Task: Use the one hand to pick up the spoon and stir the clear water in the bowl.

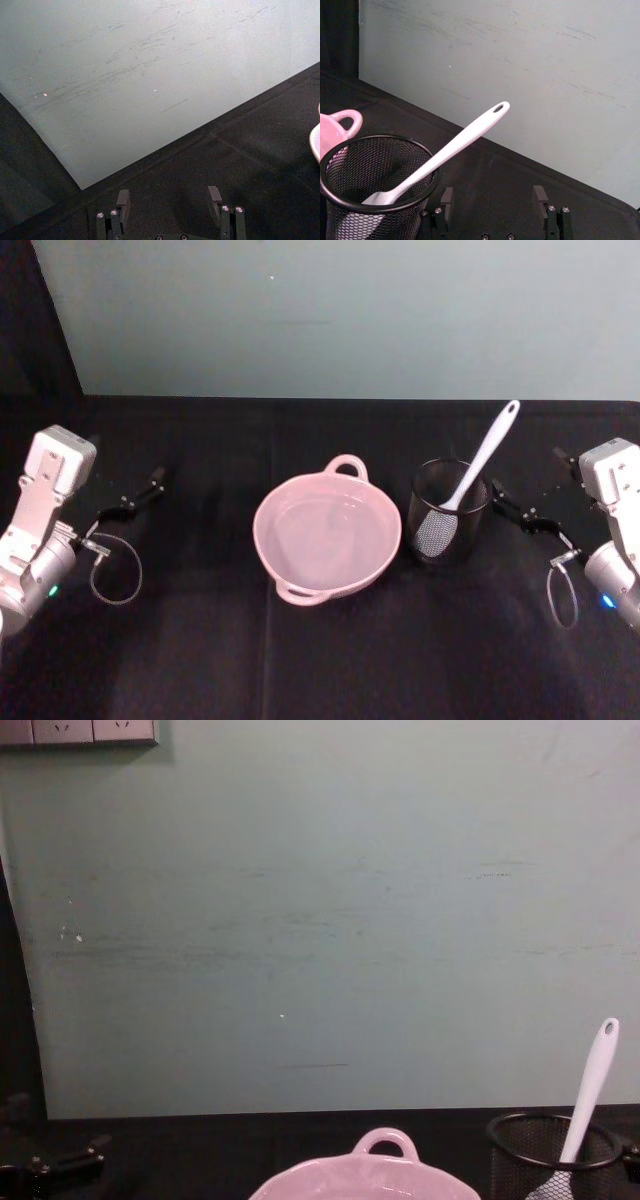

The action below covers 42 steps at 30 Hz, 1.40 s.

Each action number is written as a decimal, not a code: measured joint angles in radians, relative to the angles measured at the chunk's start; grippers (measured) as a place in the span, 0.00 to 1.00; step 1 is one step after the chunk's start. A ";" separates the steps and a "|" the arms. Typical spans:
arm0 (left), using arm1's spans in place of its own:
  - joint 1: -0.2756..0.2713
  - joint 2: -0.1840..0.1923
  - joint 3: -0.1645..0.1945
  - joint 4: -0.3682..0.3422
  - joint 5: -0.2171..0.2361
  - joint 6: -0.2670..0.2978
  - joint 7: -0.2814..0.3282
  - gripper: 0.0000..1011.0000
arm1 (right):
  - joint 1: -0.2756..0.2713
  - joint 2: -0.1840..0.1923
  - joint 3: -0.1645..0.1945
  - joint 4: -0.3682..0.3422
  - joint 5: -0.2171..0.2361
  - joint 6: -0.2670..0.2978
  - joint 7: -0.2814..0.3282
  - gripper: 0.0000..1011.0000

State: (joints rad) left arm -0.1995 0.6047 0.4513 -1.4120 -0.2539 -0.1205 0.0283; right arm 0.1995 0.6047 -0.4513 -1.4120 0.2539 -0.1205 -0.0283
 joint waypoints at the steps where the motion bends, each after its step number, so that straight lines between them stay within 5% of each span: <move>1: 0.000 0.000 0.000 0.000 0.000 0.000 0.000 1.00 | 0.000 0.000 0.000 0.000 0.000 0.000 0.000 0.99; 7: 0.000 0.000 0.000 0.000 0.000 0.000 0.000 1.00 | -0.021 0.006 0.014 -0.014 -0.002 -0.004 -0.005 0.99; 20: 0.000 0.000 0.000 0.000 0.000 0.000 0.000 1.00 | -0.161 0.038 0.090 -0.155 -0.002 -0.002 -0.047 0.99; 26: 0.000 0.000 0.000 0.000 0.000 0.000 0.000 1.00 | -0.172 0.000 0.130 -0.167 0.100 -0.044 0.007 0.99; 28: 0.000 0.000 0.000 0.000 0.000 0.000 0.000 1.00 | -0.164 -0.035 0.150 -0.156 0.186 -0.064 0.066 0.99; 33: 0.000 0.000 0.000 0.000 0.000 0.000 0.000 1.00 | -0.132 -0.079 0.169 -0.115 0.309 -0.062 0.164 0.99; 37: 0.000 0.000 0.000 0.000 0.000 0.000 0.000 1.00 | -0.084 -0.120 0.191 -0.053 0.433 -0.015 0.267 0.99; 38: 0.000 0.000 0.000 0.000 0.000 0.000 0.000 1.00 | -0.084 -0.120 0.191 -0.053 0.433 -0.015 0.267 0.99; 42: 0.000 0.000 0.000 0.000 0.000 0.000 0.000 1.00 | -0.032 -0.150 0.222 0.011 0.560 0.076 0.362 0.99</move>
State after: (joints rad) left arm -0.1995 0.6047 0.4514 -1.4120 -0.2539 -0.1205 0.0283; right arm 0.1679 0.4544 -0.2293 -1.4010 0.8142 -0.0448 0.3339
